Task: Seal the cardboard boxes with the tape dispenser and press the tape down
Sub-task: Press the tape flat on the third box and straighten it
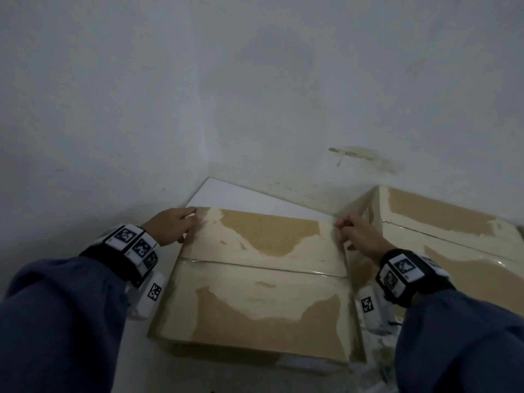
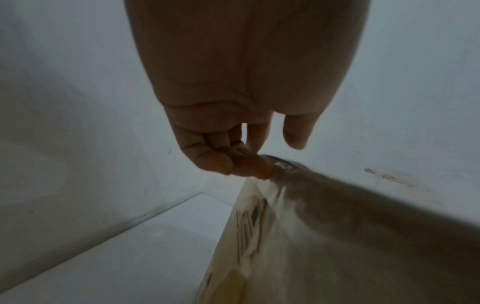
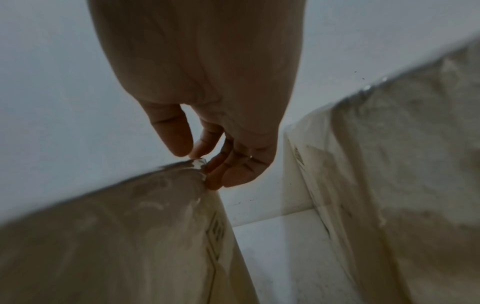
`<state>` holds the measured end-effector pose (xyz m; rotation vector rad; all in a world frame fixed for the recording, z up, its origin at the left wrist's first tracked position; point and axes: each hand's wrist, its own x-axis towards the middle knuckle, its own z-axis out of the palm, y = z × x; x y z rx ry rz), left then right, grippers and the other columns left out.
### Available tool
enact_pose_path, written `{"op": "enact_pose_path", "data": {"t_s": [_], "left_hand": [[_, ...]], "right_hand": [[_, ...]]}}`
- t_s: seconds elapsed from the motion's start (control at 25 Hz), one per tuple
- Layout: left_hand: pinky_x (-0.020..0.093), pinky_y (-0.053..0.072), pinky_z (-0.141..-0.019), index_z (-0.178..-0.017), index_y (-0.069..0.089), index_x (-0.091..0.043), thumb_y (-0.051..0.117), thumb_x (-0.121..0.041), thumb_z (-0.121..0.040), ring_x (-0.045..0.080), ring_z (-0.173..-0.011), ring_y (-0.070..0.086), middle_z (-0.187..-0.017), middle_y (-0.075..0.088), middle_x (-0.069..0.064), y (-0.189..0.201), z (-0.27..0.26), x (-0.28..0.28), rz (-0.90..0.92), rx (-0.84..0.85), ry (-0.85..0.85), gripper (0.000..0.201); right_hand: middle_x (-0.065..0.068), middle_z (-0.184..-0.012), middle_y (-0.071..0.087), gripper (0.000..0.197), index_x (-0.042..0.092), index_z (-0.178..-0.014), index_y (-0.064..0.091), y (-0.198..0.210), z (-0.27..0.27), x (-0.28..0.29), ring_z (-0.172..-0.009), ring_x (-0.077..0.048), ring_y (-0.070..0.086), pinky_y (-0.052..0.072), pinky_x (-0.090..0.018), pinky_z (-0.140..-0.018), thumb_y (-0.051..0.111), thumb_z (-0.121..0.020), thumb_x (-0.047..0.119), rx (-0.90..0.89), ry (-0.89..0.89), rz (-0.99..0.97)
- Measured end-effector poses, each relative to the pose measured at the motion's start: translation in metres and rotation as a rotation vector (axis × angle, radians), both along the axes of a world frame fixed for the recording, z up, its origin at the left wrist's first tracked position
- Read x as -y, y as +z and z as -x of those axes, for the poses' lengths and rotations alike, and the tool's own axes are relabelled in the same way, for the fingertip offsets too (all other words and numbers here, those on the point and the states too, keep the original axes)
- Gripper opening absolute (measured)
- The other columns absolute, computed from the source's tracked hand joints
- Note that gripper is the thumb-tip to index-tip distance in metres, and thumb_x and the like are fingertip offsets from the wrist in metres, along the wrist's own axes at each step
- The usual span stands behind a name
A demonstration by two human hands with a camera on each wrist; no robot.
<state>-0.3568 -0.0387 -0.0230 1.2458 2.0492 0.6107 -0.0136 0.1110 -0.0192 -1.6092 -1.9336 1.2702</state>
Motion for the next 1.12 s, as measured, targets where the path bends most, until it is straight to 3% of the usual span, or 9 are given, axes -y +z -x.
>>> {"op": "enact_pose_path", "data": {"t_s": [0.16, 0.24, 0.32, 0.4, 0.52, 0.76, 0.84, 0.96, 1.12], "left_hand": [[0.026, 0.037, -0.050, -0.097, 0.059, -0.024, 0.036, -0.032, -0.099, 0.023, -0.051, 0.043, -0.067, 0.048, 0.008, -0.011, 0.008, -0.011, 0.035, 0.082, 0.026, 0.024], [0.026, 0.038, -0.051, -0.118, 0.055, -0.014, 0.041, -0.032, -0.098, 0.023, -0.055, 0.046, -0.078, 0.053, 0.014, -0.011, 0.011, -0.016, 0.082, 0.109, 0.046, 0.030], [0.028, 0.042, -0.065, -0.145, 0.029, -0.014, 0.053, -0.035, -0.092, 0.028, -0.078, 0.056, -0.106, 0.057, 0.019, -0.007, 0.016, -0.020, 0.097, 0.037, 0.029, 0.062], [0.024, 0.039, -0.081, -0.144, 0.030, -0.011, 0.067, -0.039, -0.074, 0.027, -0.107, 0.052, -0.123, 0.049, 0.018, -0.002, 0.020, -0.025, -0.048, -0.066, -0.026, 0.084], [0.020, 0.030, -0.098, -0.131, 0.051, -0.010, 0.066, -0.010, -0.080, 0.017, -0.122, 0.044, -0.132, 0.048, 0.011, -0.002, 0.016, -0.033, -0.187, -0.037, -0.073, 0.053], [0.023, 0.039, -0.084, -0.111, 0.066, -0.006, 0.058, -0.019, -0.088, 0.027, -0.113, 0.057, -0.102, 0.063, 0.005, -0.007, 0.017, -0.030, -0.112, 0.079, -0.039, 0.028], [0.022, 0.043, -0.083, -0.119, 0.061, -0.004, 0.055, -0.016, -0.093, 0.026, -0.115, 0.055, -0.110, 0.063, 0.011, -0.008, 0.018, -0.025, -0.092, 0.052, -0.023, 0.030], [0.028, 0.043, -0.084, -0.119, 0.058, -0.009, 0.048, -0.023, -0.096, 0.023, -0.101, 0.054, -0.123, 0.059, 0.019, -0.007, 0.016, -0.017, 0.029, 0.026, -0.076, 0.029], [0.035, 0.037, -0.095, -0.126, 0.043, -0.033, 0.053, -0.039, -0.092, 0.018, -0.114, 0.045, -0.123, 0.051, -0.003, -0.002, 0.016, -0.004, 0.230, 0.170, -0.192, 0.036]], "right_hand": [[-0.003, -0.080, 0.053, 0.011, 0.016, -0.092, 0.049, -0.005, 0.000, -0.008, -0.071, -0.015, 0.051, 0.039, -0.028, -0.060, 0.044, -0.091, 0.007, 0.029, 0.014, -0.022], [-0.002, -0.081, 0.054, 0.009, 0.014, -0.100, 0.051, -0.008, 0.000, -0.011, -0.072, -0.016, 0.051, 0.040, -0.029, -0.061, 0.045, -0.093, 0.011, 0.062, 0.034, -0.009], [-0.002, -0.086, 0.053, 0.011, 0.016, -0.099, 0.054, -0.011, 0.000, -0.014, -0.079, -0.019, 0.051, 0.040, -0.029, -0.066, 0.049, -0.091, 0.011, 0.085, 0.036, -0.041], [-0.005, -0.102, 0.048, 0.018, 0.020, -0.101, 0.057, -0.011, 0.000, -0.020, -0.096, -0.019, 0.046, 0.040, -0.031, -0.082, 0.054, -0.086, 0.010, 0.144, 0.054, -0.147], [-0.001, -0.113, 0.043, 0.028, 0.019, -0.106, 0.063, -0.009, 0.004, -0.023, -0.109, -0.014, 0.039, 0.032, -0.031, -0.100, 0.052, -0.085, 0.004, 0.223, 0.165, -0.245], [-0.001, -0.113, 0.057, 0.031, 0.009, -0.116, 0.062, -0.006, 0.001, -0.015, -0.111, -0.019, 0.051, 0.037, -0.029, -0.093, 0.042, -0.093, 0.005, 0.189, 0.195, -0.170], [0.000, -0.113, 0.058, 0.030, 0.009, -0.121, 0.061, -0.006, -0.004, -0.009, -0.110, -0.019, 0.054, 0.039, -0.024, -0.091, 0.044, -0.096, 0.012, 0.170, 0.173, -0.158], [-0.005, -0.103, 0.065, 0.027, 0.008, -0.114, 0.064, 0.003, -0.010, 0.006, -0.091, -0.017, 0.059, 0.040, -0.011, -0.066, 0.043, -0.098, 0.016, 0.092, 0.160, -0.099], [0.010, -0.099, 0.059, 0.020, 0.023, -0.112, 0.057, 0.013, -0.012, 0.023, -0.088, -0.003, 0.053, 0.035, -0.015, -0.066, 0.043, -0.099, 0.019, 0.016, 0.151, 0.056]]}}
